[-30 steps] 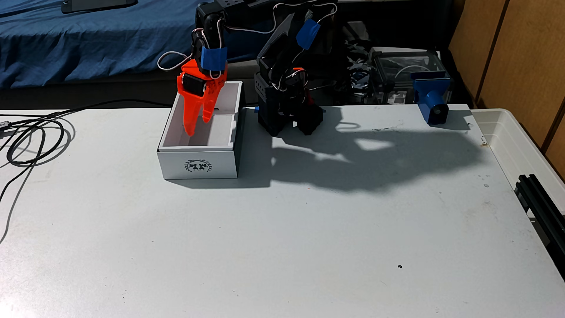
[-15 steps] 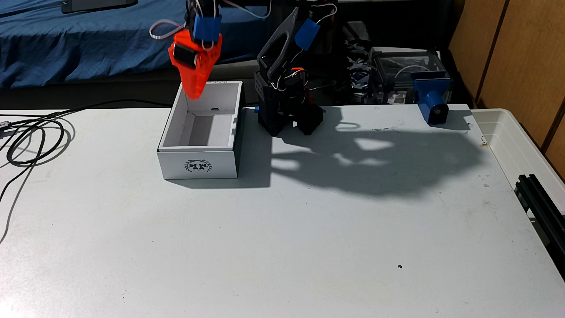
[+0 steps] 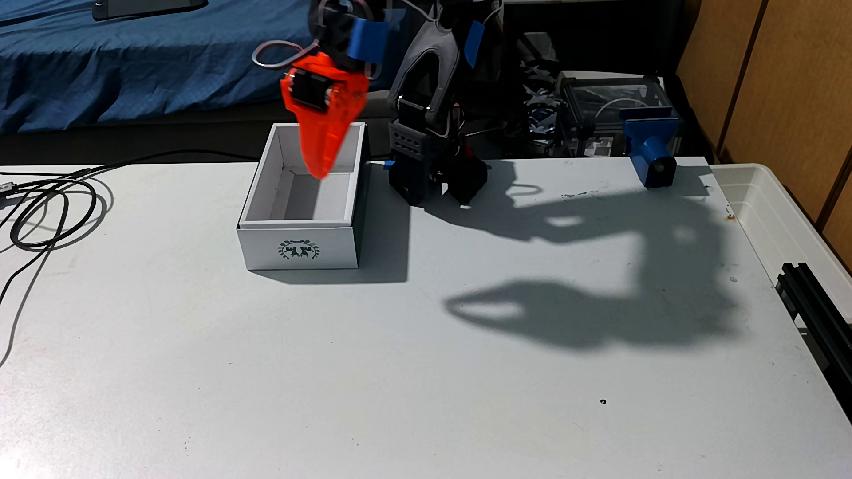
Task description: Grab the blue brick and place in box
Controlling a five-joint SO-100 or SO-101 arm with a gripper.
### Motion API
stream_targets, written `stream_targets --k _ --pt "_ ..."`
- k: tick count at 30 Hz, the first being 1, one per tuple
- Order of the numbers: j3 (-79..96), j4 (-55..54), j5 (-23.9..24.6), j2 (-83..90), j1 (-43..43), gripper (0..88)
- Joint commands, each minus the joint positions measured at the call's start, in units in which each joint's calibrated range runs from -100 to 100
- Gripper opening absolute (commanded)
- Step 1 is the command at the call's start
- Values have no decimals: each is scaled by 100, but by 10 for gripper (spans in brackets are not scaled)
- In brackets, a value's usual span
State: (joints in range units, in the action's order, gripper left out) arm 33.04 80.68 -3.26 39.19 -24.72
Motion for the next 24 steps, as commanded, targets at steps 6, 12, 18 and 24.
stream_targets --k 6,12,18,24 --pt "334 -1256 1002 280 1217 15" --pt "1967 -2686 1239 1574 1744 16" --pt "3964 -3651 1213 3747 2242 16" --pt "5366 -3591 1160 5920 2651 16"
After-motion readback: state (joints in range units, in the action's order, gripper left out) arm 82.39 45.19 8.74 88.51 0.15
